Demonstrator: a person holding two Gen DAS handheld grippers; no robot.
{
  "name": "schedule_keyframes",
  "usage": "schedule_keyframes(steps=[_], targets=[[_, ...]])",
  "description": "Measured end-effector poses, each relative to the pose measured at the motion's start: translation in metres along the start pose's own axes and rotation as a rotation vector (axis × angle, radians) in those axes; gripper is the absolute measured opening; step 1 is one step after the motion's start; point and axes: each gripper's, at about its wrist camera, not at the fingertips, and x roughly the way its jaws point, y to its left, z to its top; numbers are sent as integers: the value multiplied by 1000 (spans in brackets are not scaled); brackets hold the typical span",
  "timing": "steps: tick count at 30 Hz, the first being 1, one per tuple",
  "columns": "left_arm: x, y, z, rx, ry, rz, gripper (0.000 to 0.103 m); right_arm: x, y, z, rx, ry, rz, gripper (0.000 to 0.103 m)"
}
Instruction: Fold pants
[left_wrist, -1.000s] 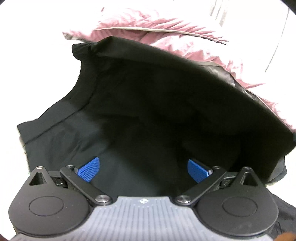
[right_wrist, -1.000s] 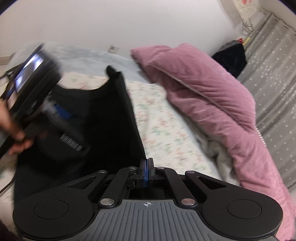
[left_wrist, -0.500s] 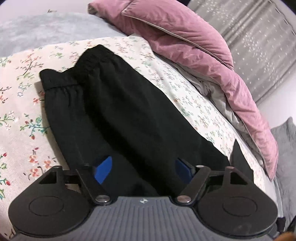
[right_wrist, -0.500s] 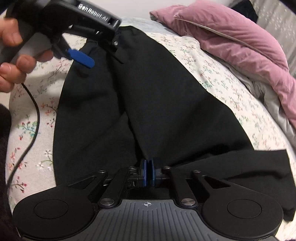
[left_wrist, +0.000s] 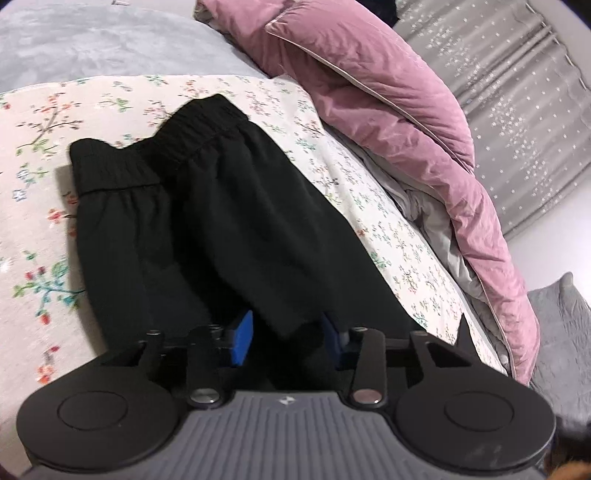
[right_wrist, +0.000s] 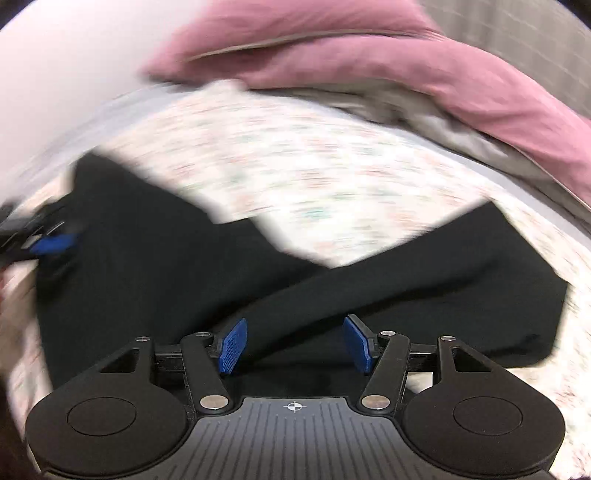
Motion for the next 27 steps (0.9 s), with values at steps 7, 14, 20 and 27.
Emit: schedule_keyframes(steps=[7, 14, 20, 27], targets=[[7, -3, -4, 18, 10, 14, 50, 59, -76, 56, 238, 22, -111, 59], [10, -3, -3, 16, -5, 21, 39, 128, -124, 80, 364, 75, -266, 59], [14, -1, 0, 9, -18, 52, 36, 174, -152, 86, 421, 128, -358, 58], [10, -12, 1, 57, -77, 97, 23, 177, -148, 83, 343, 82, -373, 0]])
